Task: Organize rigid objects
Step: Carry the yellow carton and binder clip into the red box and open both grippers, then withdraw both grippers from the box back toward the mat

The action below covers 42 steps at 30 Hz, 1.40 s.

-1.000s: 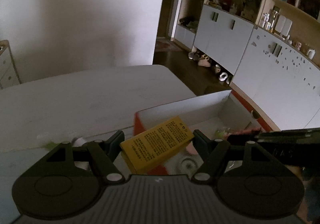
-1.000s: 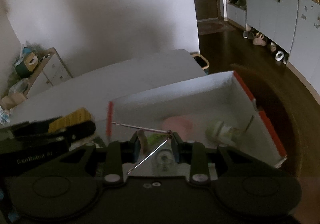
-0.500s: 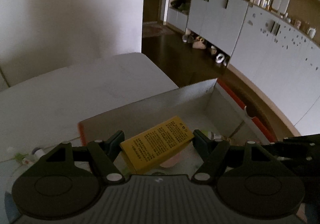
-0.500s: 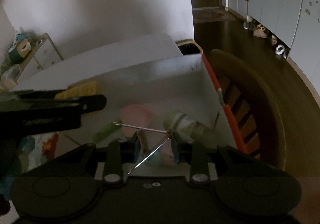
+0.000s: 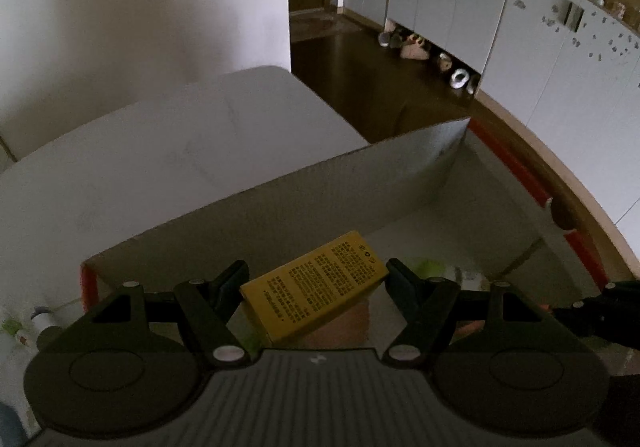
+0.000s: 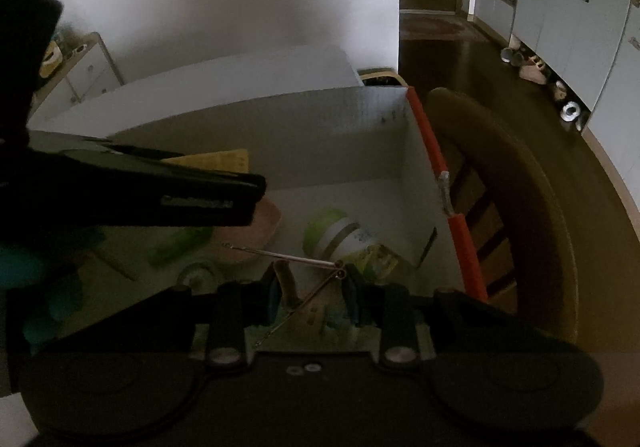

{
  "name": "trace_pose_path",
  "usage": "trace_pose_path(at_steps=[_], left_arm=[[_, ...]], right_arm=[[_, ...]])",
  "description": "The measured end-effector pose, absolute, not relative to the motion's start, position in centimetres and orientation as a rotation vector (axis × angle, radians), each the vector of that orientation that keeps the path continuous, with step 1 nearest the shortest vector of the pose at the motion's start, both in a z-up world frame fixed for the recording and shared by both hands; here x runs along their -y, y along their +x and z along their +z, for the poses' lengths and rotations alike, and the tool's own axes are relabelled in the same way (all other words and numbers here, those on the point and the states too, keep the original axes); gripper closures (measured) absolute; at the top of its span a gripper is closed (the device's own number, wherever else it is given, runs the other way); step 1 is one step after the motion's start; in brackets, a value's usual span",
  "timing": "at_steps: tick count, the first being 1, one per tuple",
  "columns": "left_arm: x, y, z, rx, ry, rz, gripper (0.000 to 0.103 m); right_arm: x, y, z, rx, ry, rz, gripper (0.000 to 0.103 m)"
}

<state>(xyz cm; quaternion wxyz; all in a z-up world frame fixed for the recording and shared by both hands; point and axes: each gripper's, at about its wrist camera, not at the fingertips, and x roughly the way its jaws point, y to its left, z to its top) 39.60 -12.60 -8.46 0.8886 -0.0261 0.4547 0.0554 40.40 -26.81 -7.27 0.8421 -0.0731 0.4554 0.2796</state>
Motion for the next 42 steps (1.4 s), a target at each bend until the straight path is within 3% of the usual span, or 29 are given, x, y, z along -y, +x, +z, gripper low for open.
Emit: trace_pose_path(at_steps=[29,42], left_arm=[[11.8,41.2,-10.5,-1.029,-0.114,0.096,0.028],[11.9,38.5,-7.6,-0.937,-0.111,0.059,0.028]], right_arm=[[26.1,42.2,-9.0,-1.031,-0.222,0.586,0.067],[26.6,41.4,-8.0,-1.007,-0.207,0.588,0.052]])
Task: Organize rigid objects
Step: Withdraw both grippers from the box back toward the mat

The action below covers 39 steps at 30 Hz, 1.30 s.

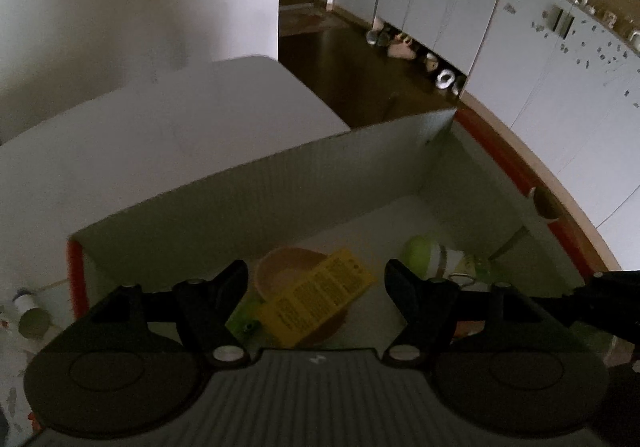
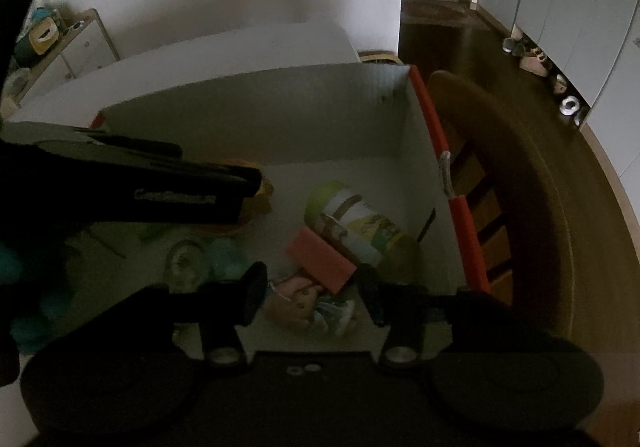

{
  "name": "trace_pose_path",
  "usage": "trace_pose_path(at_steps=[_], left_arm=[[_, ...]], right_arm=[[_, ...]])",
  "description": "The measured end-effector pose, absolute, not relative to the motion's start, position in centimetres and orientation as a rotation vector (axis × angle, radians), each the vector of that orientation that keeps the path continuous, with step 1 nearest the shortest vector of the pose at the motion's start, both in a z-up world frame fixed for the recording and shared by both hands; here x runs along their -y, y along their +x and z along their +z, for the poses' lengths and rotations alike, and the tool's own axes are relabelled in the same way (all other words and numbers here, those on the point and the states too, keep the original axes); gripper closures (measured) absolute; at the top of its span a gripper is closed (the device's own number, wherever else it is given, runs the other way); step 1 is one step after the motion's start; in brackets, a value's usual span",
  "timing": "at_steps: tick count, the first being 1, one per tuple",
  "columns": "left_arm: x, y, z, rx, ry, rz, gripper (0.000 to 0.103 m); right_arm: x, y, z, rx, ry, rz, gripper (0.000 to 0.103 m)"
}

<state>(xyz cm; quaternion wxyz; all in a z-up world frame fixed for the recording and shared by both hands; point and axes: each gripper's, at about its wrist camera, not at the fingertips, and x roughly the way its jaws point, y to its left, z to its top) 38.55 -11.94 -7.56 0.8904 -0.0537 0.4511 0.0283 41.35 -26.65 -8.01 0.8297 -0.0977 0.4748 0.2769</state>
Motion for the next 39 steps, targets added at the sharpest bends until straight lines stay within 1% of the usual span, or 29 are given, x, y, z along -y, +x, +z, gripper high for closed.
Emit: trace_pose_path(at_steps=[10,12,13,20,30,32,35,37,39], left_arm=[[10.8,35.0,-4.7,-0.856,-0.122,0.033,0.028],[10.4,34.2,-4.0,-0.840,-0.127,0.027,0.028],[10.2,33.8,-3.7,-0.833,-0.130,0.025,0.028],[8.8,30.4,-2.1,-0.794,-0.135,0.005,0.028],[5.4,25.4,-0.3,-0.750,-0.141,-0.010,0.028],[4.5,24.6,-0.1,-0.744,-0.151,-0.002,0.024],[3.0,23.2,0.2,-0.724,-0.150,0.011,0.024],[1.9,22.4,0.4,-0.713,-0.148,0.023,0.024],[0.6,21.7,0.4,-0.706,-0.152,0.030,0.022]], right_arm=[[26.6,39.1,-5.6,-0.963,-0.181,0.585,0.051],[26.6,38.6,-5.1,-0.950,-0.176,0.580,0.043],[26.6,38.3,-4.8,-0.942,-0.173,0.578,0.040],[26.4,36.1,-3.0,-0.905,-0.144,0.572,0.038],[24.6,32.1,-0.9,-0.837,-0.111,0.612,0.021],[24.0,31.3,-0.6,-0.822,-0.113,0.627,0.019],[22.6,29.9,-0.2,-0.799,-0.123,0.655,0.013],[21.6,29.2,0.0,-0.788,-0.128,0.670,0.012],[20.7,28.4,0.2,-0.779,-0.129,0.687,0.007]])
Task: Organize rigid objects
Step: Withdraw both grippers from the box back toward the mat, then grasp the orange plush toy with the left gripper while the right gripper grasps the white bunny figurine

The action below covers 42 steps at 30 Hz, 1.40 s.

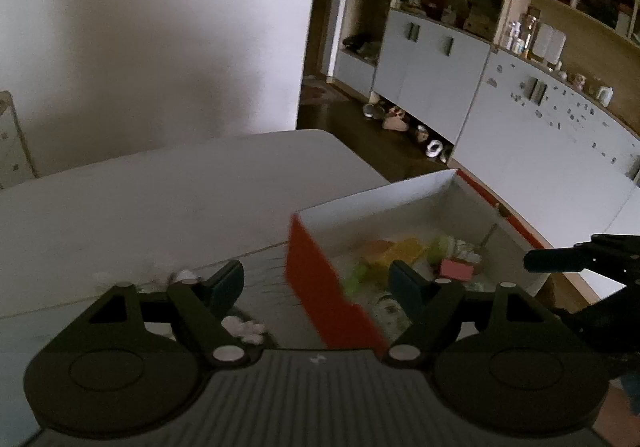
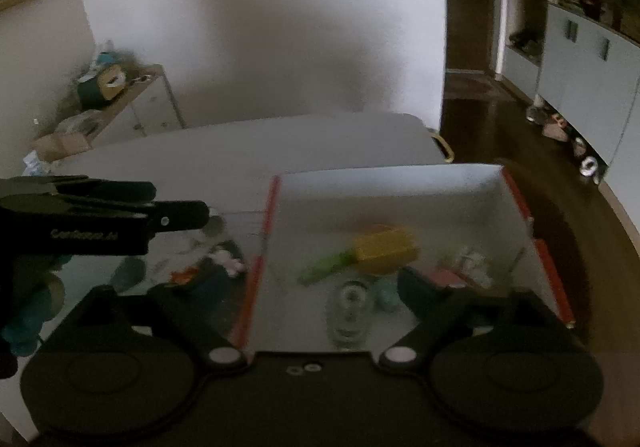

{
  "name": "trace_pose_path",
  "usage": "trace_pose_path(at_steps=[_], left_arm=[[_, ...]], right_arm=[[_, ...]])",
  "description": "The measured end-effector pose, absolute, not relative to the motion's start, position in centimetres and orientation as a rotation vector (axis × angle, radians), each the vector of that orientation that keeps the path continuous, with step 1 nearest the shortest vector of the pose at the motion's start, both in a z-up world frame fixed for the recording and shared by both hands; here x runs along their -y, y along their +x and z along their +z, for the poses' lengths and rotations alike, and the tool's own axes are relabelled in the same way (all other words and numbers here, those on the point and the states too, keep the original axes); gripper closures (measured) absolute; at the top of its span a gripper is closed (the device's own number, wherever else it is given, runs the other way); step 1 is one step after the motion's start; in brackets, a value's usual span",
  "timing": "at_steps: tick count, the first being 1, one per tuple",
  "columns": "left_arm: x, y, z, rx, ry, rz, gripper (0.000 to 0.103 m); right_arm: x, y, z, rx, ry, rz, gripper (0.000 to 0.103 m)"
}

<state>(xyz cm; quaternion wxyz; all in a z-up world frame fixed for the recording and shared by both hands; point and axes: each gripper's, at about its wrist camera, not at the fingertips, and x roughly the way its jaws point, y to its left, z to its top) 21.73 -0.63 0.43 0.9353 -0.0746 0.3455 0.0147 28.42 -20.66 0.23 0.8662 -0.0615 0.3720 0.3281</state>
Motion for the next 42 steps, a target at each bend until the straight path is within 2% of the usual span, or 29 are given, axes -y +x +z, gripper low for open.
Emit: trace_pose_path(at_steps=[6,15,24,27,35,42], left_arm=[[-3.5,20.0,-0.1,-0.693,-0.169,0.081,0.021],[-8.8,18.3,-2.4,-0.703,-0.183,0.171,0.021],[-10.6,16.9,-6.4,-0.755,-0.183,0.157,0.021],[-10.9,16.5,-7.8,-0.776,-0.176,0.150,0.021],[-10.5,16.7,-10.8,-0.813,-0.160,0.091,0.021],[-9.9,17.8,-12.7,-0.832,-0.169,0.070,0.021]], right_arm=[[17.1,26.2,0.4,-0.756,-0.149,0.749,0.002],[12.5,25.3,0.0,-0.765,-0.177,0.785,0.002],[8.3,26.2,-1.6,-0.816,-0.222,0.793,0.002],[6.9,26.5,-2.4,-0.851,-0.238,0.811,0.006],[3.3,27.4,-4.8,-0.918,-0.308,0.833,0.007],[1.7,29.1,-6.9,-0.980,-0.330,0.799,0.016]])
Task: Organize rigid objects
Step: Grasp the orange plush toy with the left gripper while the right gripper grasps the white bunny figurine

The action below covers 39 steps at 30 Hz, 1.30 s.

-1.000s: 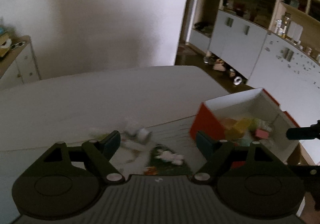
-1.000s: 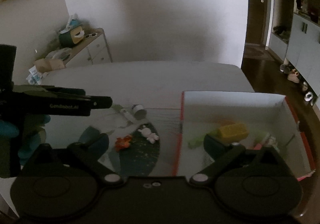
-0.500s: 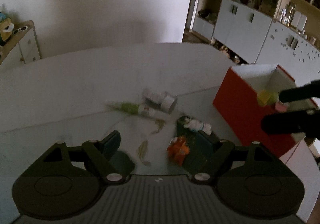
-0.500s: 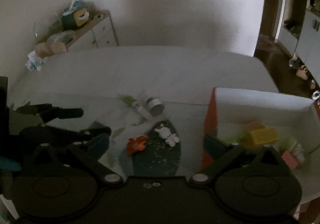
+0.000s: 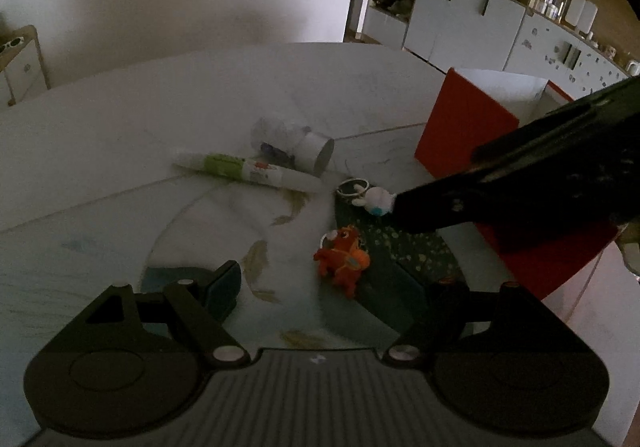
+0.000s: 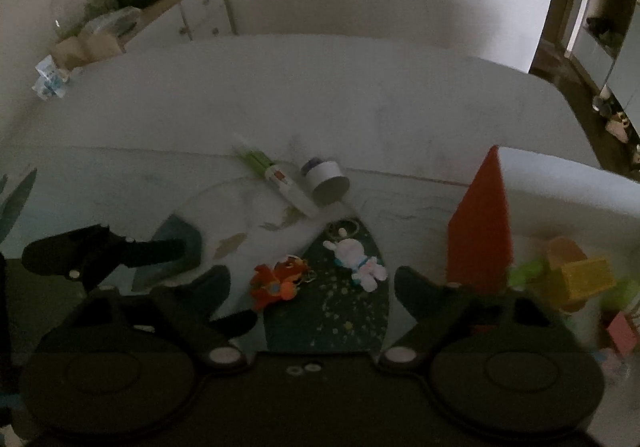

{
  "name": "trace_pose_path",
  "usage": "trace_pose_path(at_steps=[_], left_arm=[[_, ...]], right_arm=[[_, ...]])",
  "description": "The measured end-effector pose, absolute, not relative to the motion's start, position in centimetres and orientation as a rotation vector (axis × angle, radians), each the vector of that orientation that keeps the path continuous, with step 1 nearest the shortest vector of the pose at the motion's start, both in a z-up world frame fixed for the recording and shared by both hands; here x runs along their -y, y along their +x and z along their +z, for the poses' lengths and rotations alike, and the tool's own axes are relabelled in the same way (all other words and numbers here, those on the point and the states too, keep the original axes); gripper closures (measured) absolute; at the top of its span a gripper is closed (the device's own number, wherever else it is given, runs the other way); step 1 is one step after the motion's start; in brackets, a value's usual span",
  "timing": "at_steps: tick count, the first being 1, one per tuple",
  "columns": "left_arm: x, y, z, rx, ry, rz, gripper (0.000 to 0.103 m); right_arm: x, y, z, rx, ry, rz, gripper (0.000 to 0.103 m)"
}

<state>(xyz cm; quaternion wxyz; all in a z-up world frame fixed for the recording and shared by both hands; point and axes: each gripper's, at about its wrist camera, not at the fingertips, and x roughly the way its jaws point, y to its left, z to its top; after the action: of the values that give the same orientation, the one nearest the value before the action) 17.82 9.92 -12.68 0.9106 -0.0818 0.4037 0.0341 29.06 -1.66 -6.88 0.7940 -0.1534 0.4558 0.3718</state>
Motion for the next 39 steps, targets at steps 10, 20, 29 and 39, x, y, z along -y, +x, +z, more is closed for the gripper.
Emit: trace_pose_path(at_steps=[10,20,29,39], left_arm=[[-9.4,19.0,-14.2,-0.826,-0.173,0.051,0.021],[-8.7,20.3,-15.1,-0.818,-0.151,0.052,0.021],[-8.3,20.6,-15.5,-0.810,-0.127,0.047,0.027],[-7.6,20.9,-15.5,-0.809,-0.041,0.068,0.054]], right_arm=[[-0.1,31.4,-9.5,-1.052,-0.337,0.741,0.027],[-1.3,33.5,-11.8,-1.092,-0.398,0.686,0.044],[-1.7,34.4,-12.9,-1.107,-0.432,0.688,0.050],[-2.0,34.1,-13.0,-1.074,-0.477,0.710,0.066]])
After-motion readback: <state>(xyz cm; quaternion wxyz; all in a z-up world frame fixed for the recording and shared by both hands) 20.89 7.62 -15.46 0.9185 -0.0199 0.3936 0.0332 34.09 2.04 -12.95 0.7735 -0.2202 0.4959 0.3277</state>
